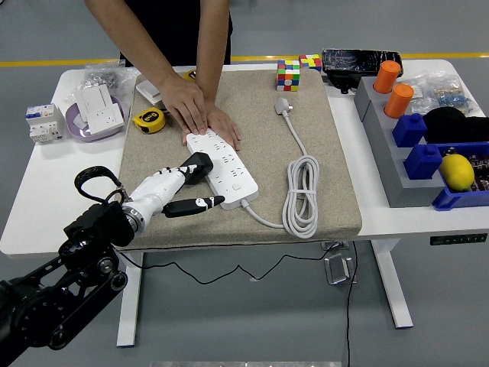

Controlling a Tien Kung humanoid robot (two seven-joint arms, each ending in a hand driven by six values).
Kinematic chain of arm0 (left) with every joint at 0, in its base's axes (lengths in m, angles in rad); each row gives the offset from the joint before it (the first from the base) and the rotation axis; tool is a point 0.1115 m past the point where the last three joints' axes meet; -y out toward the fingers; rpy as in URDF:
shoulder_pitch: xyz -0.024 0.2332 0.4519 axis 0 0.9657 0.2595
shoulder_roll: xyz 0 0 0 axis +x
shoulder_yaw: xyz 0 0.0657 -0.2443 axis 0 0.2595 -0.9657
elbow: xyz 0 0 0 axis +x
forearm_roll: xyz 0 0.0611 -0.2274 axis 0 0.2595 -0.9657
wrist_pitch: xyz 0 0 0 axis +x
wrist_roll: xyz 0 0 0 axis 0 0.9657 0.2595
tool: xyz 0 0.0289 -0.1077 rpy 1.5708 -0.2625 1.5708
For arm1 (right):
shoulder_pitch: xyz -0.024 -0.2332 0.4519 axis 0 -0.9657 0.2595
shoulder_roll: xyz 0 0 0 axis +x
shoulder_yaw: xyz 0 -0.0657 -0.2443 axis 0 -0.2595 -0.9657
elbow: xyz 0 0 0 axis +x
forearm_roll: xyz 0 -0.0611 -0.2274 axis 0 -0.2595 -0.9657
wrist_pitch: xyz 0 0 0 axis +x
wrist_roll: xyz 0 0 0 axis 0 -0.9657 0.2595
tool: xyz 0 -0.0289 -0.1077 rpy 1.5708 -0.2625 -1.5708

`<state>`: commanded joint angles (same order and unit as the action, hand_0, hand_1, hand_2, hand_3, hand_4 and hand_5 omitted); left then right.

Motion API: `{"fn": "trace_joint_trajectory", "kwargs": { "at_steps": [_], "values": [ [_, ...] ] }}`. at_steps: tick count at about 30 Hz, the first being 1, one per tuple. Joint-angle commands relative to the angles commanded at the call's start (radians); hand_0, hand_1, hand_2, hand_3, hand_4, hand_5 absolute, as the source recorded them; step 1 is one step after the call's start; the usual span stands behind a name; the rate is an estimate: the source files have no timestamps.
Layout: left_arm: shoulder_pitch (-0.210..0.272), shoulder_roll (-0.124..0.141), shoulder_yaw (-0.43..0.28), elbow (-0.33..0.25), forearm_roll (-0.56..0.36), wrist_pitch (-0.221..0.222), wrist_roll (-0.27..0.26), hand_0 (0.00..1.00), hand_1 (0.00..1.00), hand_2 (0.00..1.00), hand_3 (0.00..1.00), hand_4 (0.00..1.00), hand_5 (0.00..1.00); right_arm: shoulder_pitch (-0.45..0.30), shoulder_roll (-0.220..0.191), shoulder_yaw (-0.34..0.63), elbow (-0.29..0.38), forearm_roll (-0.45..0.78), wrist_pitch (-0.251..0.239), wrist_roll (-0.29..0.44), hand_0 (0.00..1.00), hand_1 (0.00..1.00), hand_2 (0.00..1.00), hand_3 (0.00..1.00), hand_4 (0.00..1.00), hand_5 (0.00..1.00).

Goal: Pick up the plug,place it near the board,insert it into the board,press the button

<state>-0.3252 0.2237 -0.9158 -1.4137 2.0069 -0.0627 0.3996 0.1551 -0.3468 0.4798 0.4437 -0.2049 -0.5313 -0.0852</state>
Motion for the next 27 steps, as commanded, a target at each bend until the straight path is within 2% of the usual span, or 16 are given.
{"fn": "trace_joint_trajectory", "kwargs": {
  "at_steps": [8, 15, 27],
  "values": [
    [-0.024, -0.001, 0.024, 0.015, 0.004, -0.002, -0.001, 0.998, 0.998, 0.998, 0.982, 0.998, 0.998, 0.0, -0.002, -0.004, 0.0, -0.001, 0.0, -0.001, 0.931, 0.897, 0.825, 0.825, 0.998, 0.998],
    [-0.063, 0.019, 0.067, 0.024, 0.0, -0.001, -0.005, 0.998, 0.998, 0.998, 0.981, 0.998, 0.998, 0.004, -0.004, -0.009, 0.0, -0.001, 0.001, -0.002, 0.931, 0.897, 0.825, 0.824, 0.998, 0.998],
    [-0.104, 0.027, 0.097, 0.038, 0.014, -0.001, -0.01, 0.998, 0.998, 0.998, 0.977, 0.998, 0.998, 0.005, -0.005, -0.009, 0.001, -0.002, 0.001, -0.003, 0.932, 0.897, 0.825, 0.822, 0.998, 0.998]
  ]
}}
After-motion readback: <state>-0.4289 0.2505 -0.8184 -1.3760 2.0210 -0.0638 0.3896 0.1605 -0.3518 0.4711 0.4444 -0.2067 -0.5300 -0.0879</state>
